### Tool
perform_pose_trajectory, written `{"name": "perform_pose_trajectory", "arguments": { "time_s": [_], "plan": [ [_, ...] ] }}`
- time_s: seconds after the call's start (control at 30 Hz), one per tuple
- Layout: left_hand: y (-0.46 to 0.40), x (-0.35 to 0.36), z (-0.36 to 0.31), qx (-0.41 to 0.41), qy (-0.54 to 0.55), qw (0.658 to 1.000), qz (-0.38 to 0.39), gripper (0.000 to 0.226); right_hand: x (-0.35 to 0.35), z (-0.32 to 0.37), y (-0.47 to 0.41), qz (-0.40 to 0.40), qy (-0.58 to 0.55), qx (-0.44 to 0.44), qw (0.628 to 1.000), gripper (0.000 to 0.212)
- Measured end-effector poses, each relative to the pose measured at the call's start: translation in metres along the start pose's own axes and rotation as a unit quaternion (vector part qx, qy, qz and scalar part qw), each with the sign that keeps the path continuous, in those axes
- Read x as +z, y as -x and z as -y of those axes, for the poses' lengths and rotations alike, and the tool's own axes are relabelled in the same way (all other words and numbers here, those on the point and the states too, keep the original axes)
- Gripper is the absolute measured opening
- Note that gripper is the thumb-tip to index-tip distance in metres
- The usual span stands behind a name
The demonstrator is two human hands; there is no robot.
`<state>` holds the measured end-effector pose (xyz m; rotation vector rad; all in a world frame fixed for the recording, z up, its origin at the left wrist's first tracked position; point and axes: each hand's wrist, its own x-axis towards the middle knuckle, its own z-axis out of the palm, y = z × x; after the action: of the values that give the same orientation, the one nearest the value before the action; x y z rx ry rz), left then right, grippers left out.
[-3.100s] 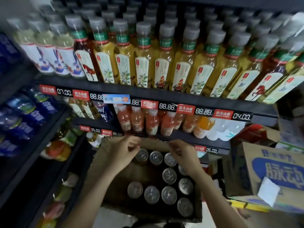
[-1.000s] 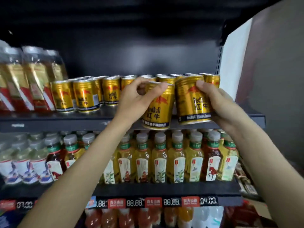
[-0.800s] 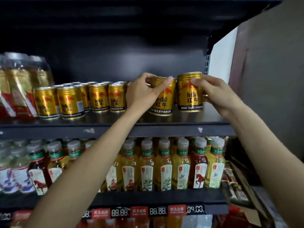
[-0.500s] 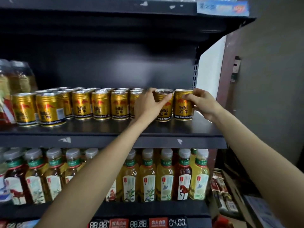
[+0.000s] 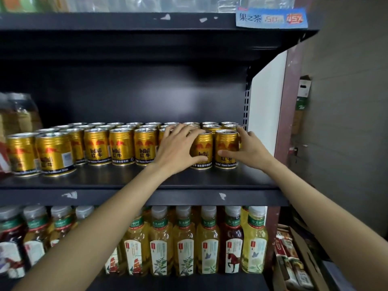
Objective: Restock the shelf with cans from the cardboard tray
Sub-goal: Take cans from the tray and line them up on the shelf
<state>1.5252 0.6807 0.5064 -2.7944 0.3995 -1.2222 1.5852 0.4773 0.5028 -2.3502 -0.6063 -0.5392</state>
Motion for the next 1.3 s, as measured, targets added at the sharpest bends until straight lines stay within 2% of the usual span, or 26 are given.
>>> {"name": "perform_pose_trajectory", "arguments": {
  "time_s": [0.2,0.4,0.63,0.8,0.9,1.0,1.1,1.2,1.3],
  "plan": [
    [-0.005,0.005,0.014,-0.014,-0.035,0.999,0.021,0.074,0.007,0.011,-0.011,-0.021,0.005,-0.017,1.000,0.077],
    [-0.005,0.011,0.021,-0.024,0.005,1.000,0.015,0.071,0.013,0.017,-0.019,-0.034,0.019,-0.001,0.999,0.069],
    [-0.005,0.017,0.024,-0.032,0.020,0.999,0.014,0.073,0.016,0.018,-0.016,-0.042,0.025,0.002,0.999,0.072],
    [-0.001,0.011,0.021,-0.031,0.020,0.999,0.025,0.076,0.012,0.020,-0.009,-0.008,0.014,0.008,1.000,0.083],
    [0.014,-0.002,0.011,-0.041,0.073,0.995,-0.054,0.061,0.010,0.030,0.013,-0.069,0.026,-0.023,0.997,0.080],
    [0.038,-0.020,-0.004,-0.051,0.155,0.972,-0.167,0.040,0.015,0.051,0.046,-0.159,-0.054,-0.092,0.981,0.059],
    [0.069,-0.036,-0.014,-0.055,0.246,0.929,-0.270,0.026,0.027,0.074,0.085,-0.248,-0.127,-0.141,0.950,0.033],
    [0.109,-0.044,-0.014,-0.089,0.312,0.875,-0.358,0.014,0.050,0.095,0.126,-0.312,-0.199,-0.142,0.918,0.016],
    [0.160,-0.040,-0.006,-0.145,0.366,0.833,-0.389,0.014,0.086,0.111,0.169,-0.338,-0.245,-0.132,0.899,0.007]
  ]
}}
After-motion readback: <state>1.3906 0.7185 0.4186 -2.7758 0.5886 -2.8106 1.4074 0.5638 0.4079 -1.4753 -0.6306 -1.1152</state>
